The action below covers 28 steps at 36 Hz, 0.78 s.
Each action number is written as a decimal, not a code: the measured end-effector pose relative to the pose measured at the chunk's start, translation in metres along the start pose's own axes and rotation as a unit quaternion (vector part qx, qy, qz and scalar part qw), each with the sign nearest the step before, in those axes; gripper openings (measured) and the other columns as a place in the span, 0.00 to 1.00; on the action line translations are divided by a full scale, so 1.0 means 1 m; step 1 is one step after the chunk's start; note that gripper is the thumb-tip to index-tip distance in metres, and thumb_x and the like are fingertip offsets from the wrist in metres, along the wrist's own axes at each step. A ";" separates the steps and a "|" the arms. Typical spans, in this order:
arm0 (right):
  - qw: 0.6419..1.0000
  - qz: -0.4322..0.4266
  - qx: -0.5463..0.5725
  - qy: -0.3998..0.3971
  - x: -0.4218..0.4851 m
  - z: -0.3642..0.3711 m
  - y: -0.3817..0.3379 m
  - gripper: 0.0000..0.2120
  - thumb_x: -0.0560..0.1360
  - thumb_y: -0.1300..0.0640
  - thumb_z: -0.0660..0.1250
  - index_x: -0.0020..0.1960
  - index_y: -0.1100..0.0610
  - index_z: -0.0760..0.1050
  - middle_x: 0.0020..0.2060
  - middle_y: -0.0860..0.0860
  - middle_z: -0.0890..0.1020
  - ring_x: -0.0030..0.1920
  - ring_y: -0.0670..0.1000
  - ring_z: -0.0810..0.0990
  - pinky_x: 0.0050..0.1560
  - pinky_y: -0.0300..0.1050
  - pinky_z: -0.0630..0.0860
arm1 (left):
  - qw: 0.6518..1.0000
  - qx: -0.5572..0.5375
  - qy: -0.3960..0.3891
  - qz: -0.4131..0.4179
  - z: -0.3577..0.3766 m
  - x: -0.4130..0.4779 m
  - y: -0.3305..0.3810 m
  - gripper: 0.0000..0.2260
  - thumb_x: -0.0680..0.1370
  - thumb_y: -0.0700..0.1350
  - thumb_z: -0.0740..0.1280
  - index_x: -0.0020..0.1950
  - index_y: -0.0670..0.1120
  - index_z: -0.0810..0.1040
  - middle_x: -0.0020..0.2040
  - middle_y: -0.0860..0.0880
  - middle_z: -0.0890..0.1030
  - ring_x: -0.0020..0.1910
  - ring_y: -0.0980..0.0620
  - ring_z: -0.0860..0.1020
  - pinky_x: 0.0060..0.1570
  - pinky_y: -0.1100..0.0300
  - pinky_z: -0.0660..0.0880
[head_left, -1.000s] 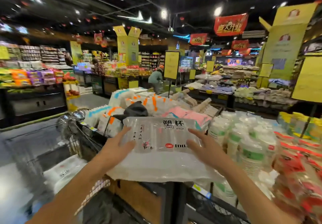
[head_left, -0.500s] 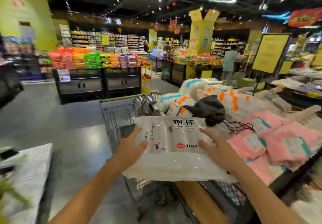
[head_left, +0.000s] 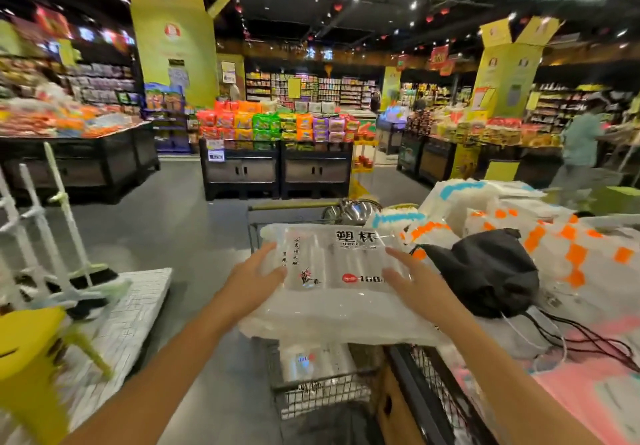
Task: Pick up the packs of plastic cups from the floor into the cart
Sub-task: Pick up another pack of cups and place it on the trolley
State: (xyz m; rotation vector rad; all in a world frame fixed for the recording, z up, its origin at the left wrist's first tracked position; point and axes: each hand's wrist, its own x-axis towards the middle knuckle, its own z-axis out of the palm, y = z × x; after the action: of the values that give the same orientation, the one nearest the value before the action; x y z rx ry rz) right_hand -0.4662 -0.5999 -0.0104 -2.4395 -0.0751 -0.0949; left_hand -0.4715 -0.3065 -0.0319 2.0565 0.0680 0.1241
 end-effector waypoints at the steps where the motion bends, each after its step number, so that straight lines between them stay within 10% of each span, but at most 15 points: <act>1: 1.000 -0.010 0.003 0.000 0.010 -0.002 0.001 0.26 0.84 0.46 0.63 0.80 0.44 0.65 0.78 0.53 0.70 0.76 0.55 0.71 0.75 0.49 0.67 | 1.000 -0.009 0.006 0.003 0.003 0.007 0.001 0.25 0.78 0.54 0.66 0.74 0.62 0.63 0.74 0.49 0.66 0.70 0.49 0.68 0.68 0.50 0.68; 15: 0.998 -0.032 0.004 -0.045 0.158 0.072 0.038 0.25 0.83 0.46 0.64 0.80 0.43 0.66 0.76 0.52 0.73 0.74 0.55 0.73 0.72 0.51 0.69 | 0.999 0.001 0.036 -0.041 0.028 0.123 -0.063 0.27 0.75 0.55 0.67 0.74 0.61 0.64 0.72 0.52 0.70 0.71 0.49 0.69 0.70 0.50 0.66; 20: 0.998 0.002 -0.011 -0.062 0.202 0.112 0.055 0.25 0.84 0.49 0.64 0.80 0.45 0.67 0.58 0.63 0.84 0.57 0.60 0.83 0.52 0.48 0.73 | 0.997 -0.039 0.013 -0.065 0.043 0.167 -0.109 0.27 0.77 0.48 0.67 0.75 0.58 0.64 0.68 0.56 0.70 0.68 0.56 0.69 0.70 0.55 0.64; 24: 0.998 0.009 -0.014 -0.065 0.227 0.150 0.083 0.25 0.83 0.49 0.65 0.80 0.47 0.67 0.34 0.43 0.74 0.37 0.43 0.75 0.38 0.36 0.65 | 0.996 -0.033 -0.003 -0.086 0.061 0.195 -0.150 0.27 0.78 0.46 0.66 0.76 0.56 0.63 0.58 0.54 0.75 0.49 0.63 0.72 0.51 0.61 0.71; 28: 0.994 0.050 -0.004 -0.096 0.248 0.183 0.107 0.27 0.84 0.49 0.65 0.81 0.46 0.63 0.56 0.49 0.78 0.60 0.49 0.78 0.55 0.40 0.69 | 0.992 -0.046 -0.019 -0.114 0.085 0.218 -0.183 0.26 0.79 0.43 0.66 0.76 0.53 0.64 0.61 0.52 0.74 0.44 0.68 0.72 0.43 0.78 0.66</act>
State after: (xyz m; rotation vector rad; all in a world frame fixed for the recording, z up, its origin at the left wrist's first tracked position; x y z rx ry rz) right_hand -0.2019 -0.5560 -0.1967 -2.4491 -0.0379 0.1855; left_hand -0.2444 -0.2730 -0.2204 1.9428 0.2674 -0.0532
